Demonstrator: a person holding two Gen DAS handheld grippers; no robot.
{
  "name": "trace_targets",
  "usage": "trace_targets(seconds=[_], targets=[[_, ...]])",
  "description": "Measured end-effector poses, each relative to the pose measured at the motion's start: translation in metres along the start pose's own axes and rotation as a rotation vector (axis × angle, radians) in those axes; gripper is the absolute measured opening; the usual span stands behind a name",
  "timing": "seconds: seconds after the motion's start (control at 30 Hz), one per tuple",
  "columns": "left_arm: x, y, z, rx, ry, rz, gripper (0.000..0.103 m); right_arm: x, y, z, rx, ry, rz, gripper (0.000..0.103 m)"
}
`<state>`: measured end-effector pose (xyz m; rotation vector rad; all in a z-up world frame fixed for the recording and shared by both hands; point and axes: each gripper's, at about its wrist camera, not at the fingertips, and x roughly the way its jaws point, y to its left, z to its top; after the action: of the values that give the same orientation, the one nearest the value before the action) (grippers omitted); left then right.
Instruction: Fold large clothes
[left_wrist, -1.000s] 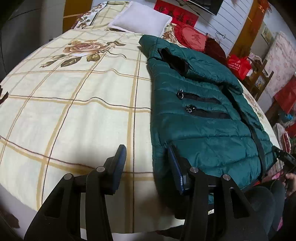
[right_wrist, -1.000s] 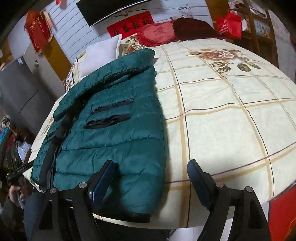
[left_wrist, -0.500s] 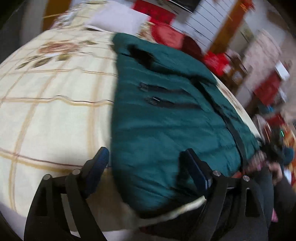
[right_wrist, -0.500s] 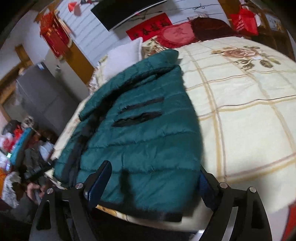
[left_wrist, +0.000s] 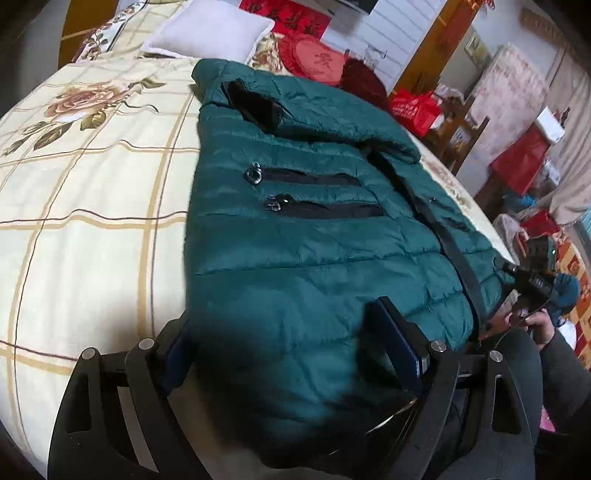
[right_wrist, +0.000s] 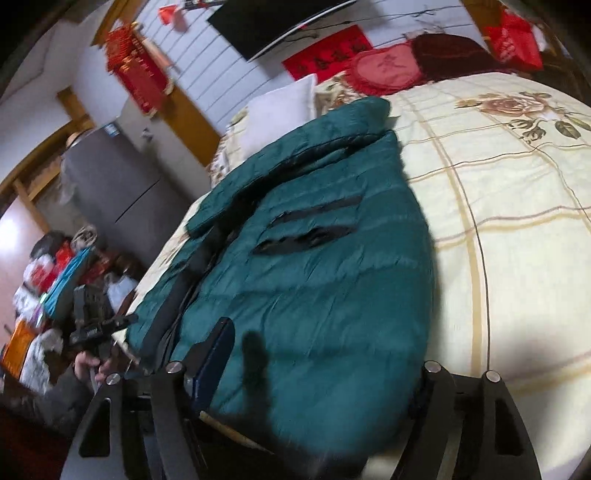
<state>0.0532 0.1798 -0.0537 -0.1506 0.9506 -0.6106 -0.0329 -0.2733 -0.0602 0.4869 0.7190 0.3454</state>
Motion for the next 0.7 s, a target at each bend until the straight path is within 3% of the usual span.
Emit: trace_targets(seconds=[0.1,0.17,0.4,0.47,0.57,0.63,0.7], targets=[[-0.011,-0.01,-0.013,0.025,0.03,-0.085,0.088,0.004,0.005,0.001,-0.027,0.006,-0.038,0.074],[-0.017,-0.013,-0.018,0.041,0.034,-0.099,0.088,0.0,0.01,-0.004,-0.056,0.009,-0.06,0.074],[0.002,0.009,0.002,-0.084,-0.023,-0.075,0.087,0.004,0.003,0.002,-0.02,0.0,-0.056,0.075],[0.001,0.008,0.0,-0.099,-0.016,-0.085,0.081,0.005,0.001,0.003,0.009,0.01,-0.043,0.075],[-0.006,0.01,-0.007,-0.108,-0.016,-0.075,0.06,0.0,-0.002,0.004,0.06,0.037,-0.021,0.075],[-0.009,0.018,-0.008,-0.142,-0.029,-0.066,0.045,-0.002,0.005,-0.001,0.022,0.044,-0.043,0.073],[-0.008,0.026,-0.008,-0.187,-0.034,-0.086,0.045,0.0,0.015,-0.005,-0.069,0.044,-0.109,0.063]])
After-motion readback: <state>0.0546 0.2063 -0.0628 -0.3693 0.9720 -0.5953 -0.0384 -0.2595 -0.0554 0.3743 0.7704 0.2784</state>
